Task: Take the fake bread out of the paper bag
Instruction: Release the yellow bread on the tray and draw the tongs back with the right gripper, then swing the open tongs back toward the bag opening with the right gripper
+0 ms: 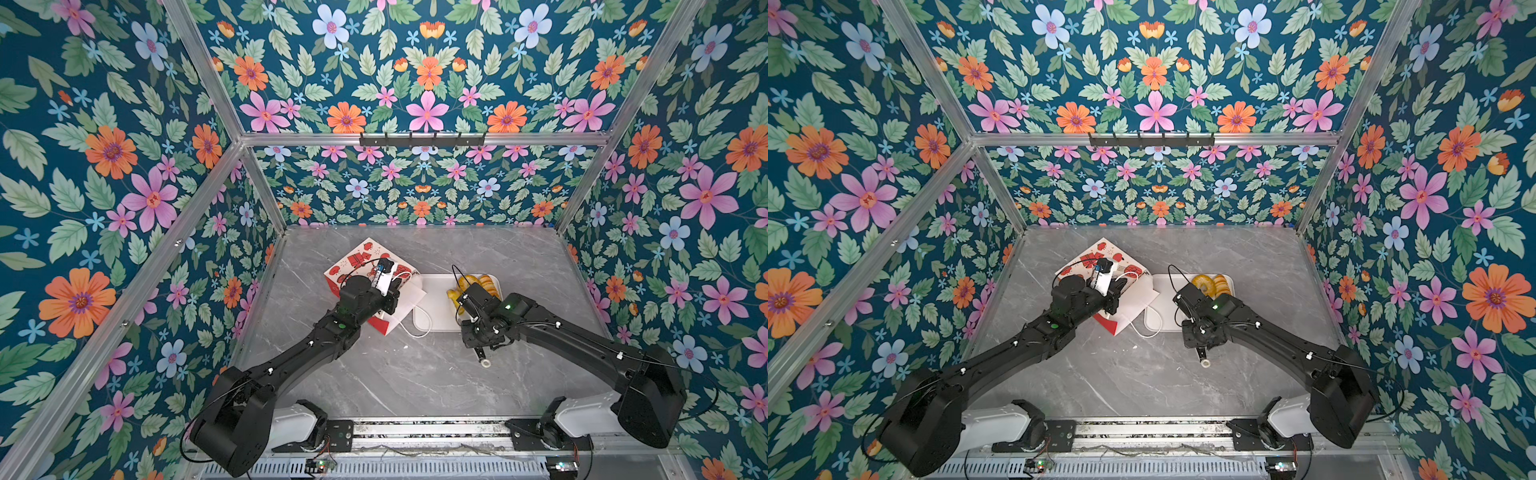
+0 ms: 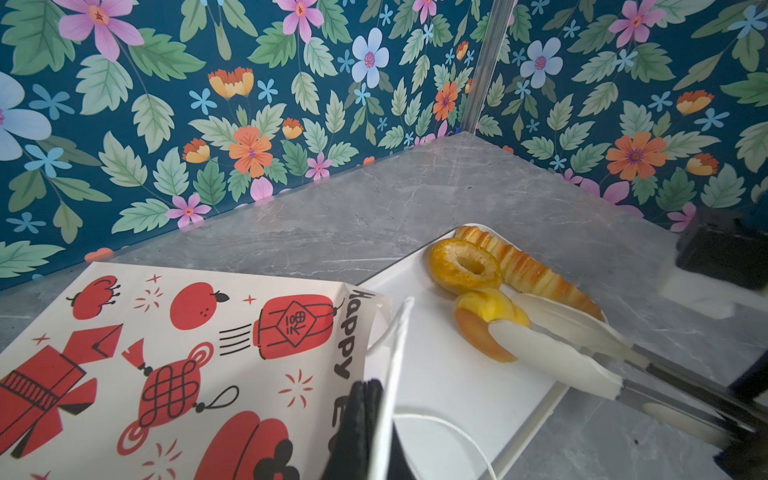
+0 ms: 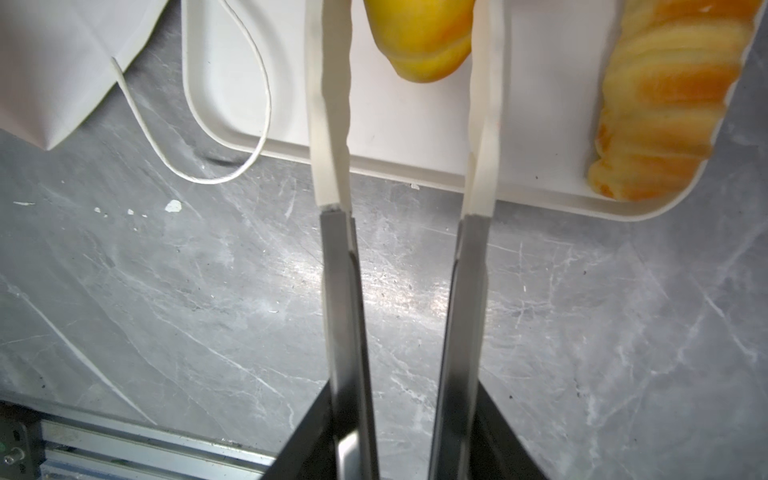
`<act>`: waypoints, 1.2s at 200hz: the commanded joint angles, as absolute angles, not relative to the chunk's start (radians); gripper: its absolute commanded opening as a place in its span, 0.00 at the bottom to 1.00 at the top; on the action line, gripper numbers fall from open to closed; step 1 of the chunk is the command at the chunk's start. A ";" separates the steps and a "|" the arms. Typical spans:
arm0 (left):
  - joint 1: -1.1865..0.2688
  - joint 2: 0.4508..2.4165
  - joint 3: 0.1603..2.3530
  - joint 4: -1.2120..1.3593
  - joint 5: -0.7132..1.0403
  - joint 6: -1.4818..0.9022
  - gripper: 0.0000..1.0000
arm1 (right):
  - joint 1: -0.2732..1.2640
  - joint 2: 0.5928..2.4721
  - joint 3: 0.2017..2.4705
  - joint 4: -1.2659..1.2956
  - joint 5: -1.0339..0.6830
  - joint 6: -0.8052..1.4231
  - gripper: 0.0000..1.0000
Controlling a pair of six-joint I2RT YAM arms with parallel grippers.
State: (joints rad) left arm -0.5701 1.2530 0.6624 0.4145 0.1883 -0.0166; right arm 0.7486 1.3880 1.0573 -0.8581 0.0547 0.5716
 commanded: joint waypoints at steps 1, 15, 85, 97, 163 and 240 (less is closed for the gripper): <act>-0.569 1.252 0.661 0.444 0.192 -0.013 0.00 | 0.749 1.397 1.070 -0.837 0.038 0.558 0.44; -0.569 1.252 0.659 0.446 0.192 -0.015 0.00 | 0.749 1.403 1.077 -0.830 0.031 0.555 0.44; -0.569 1.250 0.655 0.451 0.189 -0.017 0.00 | 0.749 1.379 1.066 -0.731 -0.077 0.554 0.43; -0.568 1.251 0.655 0.451 0.189 -0.018 0.00 | 0.749 1.365 1.062 -0.712 -0.090 0.557 0.43; -0.568 1.247 0.649 0.453 0.189 -0.018 0.00 | 0.748 1.364 1.071 -0.651 -0.101 0.572 0.42; -0.568 1.235 0.646 0.448 0.184 -0.018 0.00 | 0.721 1.477 1.099 -0.546 -0.158 0.579 0.40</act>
State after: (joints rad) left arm -0.5690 1.2396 0.6441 0.4297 0.1871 -0.0200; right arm 0.7326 1.4517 1.1027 -0.5953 -0.1287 0.5697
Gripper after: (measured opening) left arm 0.066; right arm 0.408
